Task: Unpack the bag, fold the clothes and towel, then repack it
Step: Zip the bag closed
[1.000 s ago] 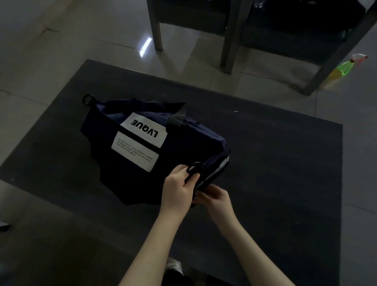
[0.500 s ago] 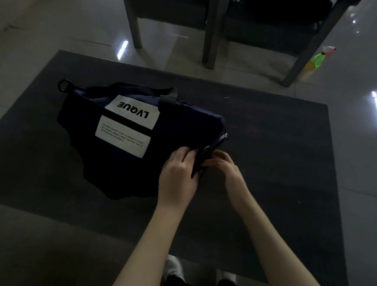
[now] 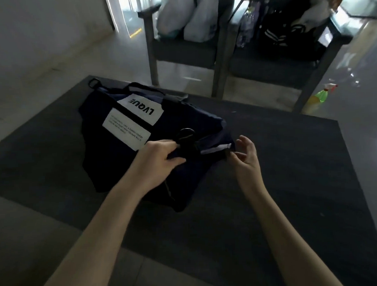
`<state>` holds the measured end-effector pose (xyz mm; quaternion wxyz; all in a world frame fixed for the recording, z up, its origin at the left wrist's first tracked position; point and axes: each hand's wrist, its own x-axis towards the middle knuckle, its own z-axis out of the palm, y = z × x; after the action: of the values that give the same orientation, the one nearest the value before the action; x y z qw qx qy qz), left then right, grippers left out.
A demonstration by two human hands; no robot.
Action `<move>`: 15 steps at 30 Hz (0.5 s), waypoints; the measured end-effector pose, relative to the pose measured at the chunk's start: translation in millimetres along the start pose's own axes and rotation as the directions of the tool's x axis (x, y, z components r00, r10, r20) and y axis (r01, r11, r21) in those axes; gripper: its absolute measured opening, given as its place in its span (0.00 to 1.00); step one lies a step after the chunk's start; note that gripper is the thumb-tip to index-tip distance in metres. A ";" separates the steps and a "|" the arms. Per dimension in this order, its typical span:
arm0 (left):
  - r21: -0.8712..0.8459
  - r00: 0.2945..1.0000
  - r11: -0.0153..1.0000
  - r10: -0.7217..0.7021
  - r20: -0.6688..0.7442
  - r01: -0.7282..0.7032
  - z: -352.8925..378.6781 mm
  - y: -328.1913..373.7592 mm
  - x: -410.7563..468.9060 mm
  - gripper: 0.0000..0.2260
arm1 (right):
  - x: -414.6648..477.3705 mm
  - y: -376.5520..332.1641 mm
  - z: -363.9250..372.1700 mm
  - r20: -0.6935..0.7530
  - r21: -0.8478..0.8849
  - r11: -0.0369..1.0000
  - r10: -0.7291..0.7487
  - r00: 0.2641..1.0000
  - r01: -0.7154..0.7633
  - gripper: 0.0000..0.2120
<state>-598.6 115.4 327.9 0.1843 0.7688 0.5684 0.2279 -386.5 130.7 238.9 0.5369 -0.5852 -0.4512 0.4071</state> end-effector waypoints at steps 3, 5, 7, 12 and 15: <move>-0.004 0.996 1.000 -0.014 0.090 0.014 -17.6 -7.1 -18.5 0.03 | -12.3 13.7 5.1 0.072 -0.023 0.996 -0.084 0.994 0.086 0.21; -0.006 0.995 1.000 -0.001 0.097 0.002 -21.0 -12.0 -32.8 0.04 | -31.0 19.9 5.1 0.089 -0.022 0.989 -0.147 0.985 0.149 0.11; -0.003 1.000 1.000 0.012 0.028 -0.011 -14.6 -13.5 -48.9 0.08 | -55.8 24.1 3.1 0.088 -0.017 0.983 -0.179 0.980 0.181 0.05; 0.120 0.985 0.992 0.050 -0.166 -0.030 8.6 -2.2 -79.0 0.10 | -89.5 28.2 -2.5 0.065 -0.043 0.999 -0.022 0.998 0.025 0.10; 0.152 0.971 0.988 0.049 -0.236 -0.013 19.3 3.2 -82.4 0.10 | -84.1 37.4 -5.7 0.037 -0.148 0.985 0.091 0.995 -0.084 0.16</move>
<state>-605.9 35.0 302.1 0.0528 0.7561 0.5900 0.2784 -399.6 47.4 201.5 0.4642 -0.6332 -0.4652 0.4088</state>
